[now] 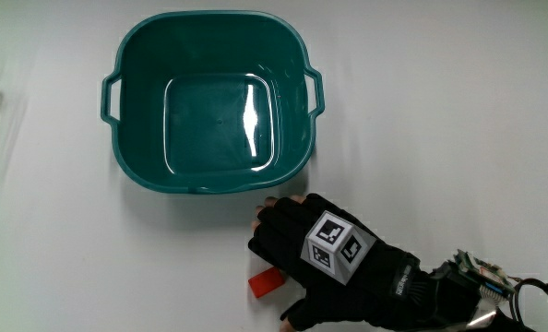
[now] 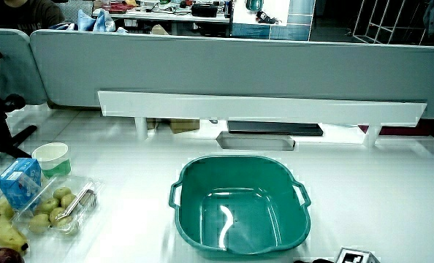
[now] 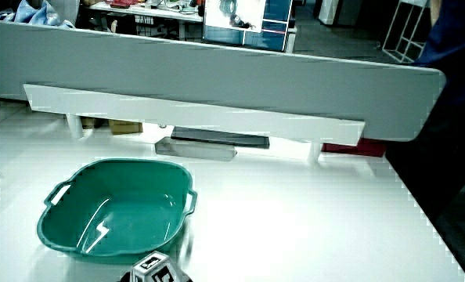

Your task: Pick red block

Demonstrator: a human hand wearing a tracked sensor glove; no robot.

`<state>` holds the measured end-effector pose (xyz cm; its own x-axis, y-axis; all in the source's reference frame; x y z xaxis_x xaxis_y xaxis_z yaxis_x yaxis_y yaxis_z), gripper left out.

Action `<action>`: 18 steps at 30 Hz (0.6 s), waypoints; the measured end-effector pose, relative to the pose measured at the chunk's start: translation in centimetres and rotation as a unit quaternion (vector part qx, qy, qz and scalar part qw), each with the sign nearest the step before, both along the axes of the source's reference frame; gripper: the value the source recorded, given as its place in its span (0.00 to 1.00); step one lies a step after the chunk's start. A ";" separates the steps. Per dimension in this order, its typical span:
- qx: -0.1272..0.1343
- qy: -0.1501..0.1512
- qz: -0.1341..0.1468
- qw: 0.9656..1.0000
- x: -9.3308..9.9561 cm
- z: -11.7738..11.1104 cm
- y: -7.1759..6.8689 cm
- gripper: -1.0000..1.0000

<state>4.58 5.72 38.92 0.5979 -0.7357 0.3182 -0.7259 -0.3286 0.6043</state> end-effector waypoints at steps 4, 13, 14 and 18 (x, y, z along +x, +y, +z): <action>-0.008 0.001 -0.004 1.000 -0.4 0.3 0.0 0.50; -0.007 -0.012 -0.005 1.000 -0.7 0.7 -0.1 0.53; -0.005 -0.015 -0.001 1.000 -0.7 0.8 -0.1 0.55; -0.004 -0.022 -0.001 1.000 -0.9 0.8 -0.2 0.59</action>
<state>3.70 5.54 39.74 0.5825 -0.7336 0.3501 -0.7519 -0.3226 0.5750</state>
